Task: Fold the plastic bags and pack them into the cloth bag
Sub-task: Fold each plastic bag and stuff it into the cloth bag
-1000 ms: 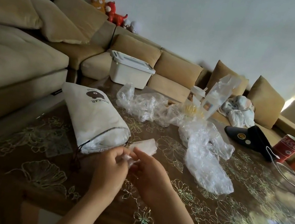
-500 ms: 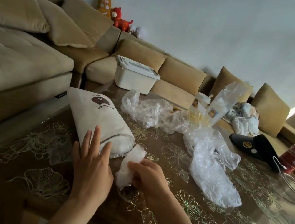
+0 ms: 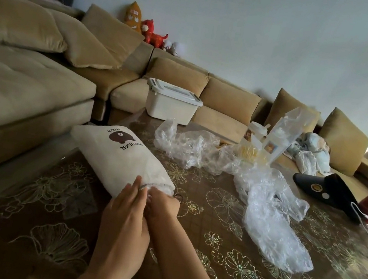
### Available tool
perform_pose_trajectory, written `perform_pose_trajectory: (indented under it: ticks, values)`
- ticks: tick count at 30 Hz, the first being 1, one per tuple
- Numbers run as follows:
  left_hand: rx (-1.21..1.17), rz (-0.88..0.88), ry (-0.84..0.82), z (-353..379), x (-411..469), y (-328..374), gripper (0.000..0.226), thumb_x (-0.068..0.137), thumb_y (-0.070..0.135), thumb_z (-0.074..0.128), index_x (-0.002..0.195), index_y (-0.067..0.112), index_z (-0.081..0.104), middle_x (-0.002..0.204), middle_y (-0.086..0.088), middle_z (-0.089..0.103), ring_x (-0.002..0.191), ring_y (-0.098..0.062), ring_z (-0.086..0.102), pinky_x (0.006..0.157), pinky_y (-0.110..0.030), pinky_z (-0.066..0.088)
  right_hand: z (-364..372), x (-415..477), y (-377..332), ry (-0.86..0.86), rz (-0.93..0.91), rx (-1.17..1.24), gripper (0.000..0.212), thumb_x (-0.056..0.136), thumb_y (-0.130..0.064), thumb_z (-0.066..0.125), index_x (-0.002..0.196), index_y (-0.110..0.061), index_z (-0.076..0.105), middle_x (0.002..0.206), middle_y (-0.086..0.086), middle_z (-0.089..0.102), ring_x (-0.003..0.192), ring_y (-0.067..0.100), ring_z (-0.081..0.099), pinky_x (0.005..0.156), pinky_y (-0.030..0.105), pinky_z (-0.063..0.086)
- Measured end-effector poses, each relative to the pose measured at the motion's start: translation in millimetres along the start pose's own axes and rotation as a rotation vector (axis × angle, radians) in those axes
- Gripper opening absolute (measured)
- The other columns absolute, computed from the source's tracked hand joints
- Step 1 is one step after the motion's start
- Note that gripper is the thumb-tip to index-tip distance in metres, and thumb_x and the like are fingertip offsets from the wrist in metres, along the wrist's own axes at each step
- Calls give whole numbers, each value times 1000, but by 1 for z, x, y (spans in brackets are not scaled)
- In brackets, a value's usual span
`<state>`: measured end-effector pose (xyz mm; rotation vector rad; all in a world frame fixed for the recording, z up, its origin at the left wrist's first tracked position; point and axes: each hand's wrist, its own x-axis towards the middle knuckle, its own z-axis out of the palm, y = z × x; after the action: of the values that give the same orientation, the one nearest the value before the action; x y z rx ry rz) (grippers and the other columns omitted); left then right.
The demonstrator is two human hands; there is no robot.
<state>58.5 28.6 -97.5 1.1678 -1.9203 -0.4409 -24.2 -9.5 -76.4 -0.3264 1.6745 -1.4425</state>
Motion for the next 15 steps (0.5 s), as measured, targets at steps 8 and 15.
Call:
perform_pose_trajectory:
  ticks: [8, 15]
  values:
    - [-67, -90, -86, -19, -5, 18, 59, 95, 2, 34, 149, 21, 20, 157, 11, 7, 144, -5, 3, 108, -11, 3, 2, 14, -11, -316, 252, 301, 49, 91, -3, 46, 42, -6, 48, 35, 1, 38, 36, 10, 40, 47, 20, 40]
    - [-120, -86, -91, -17, -9, 14, 60, 92, -2, 38, 146, 20, 31, 152, 6, 29, 139, -10, 26, 109, -13, 18, -6, -1, -21, -379, 319, 660, 43, 98, -17, 30, 123, 15, 45, 133, 31, 46, 126, 41, 44, 103, 44, 36]
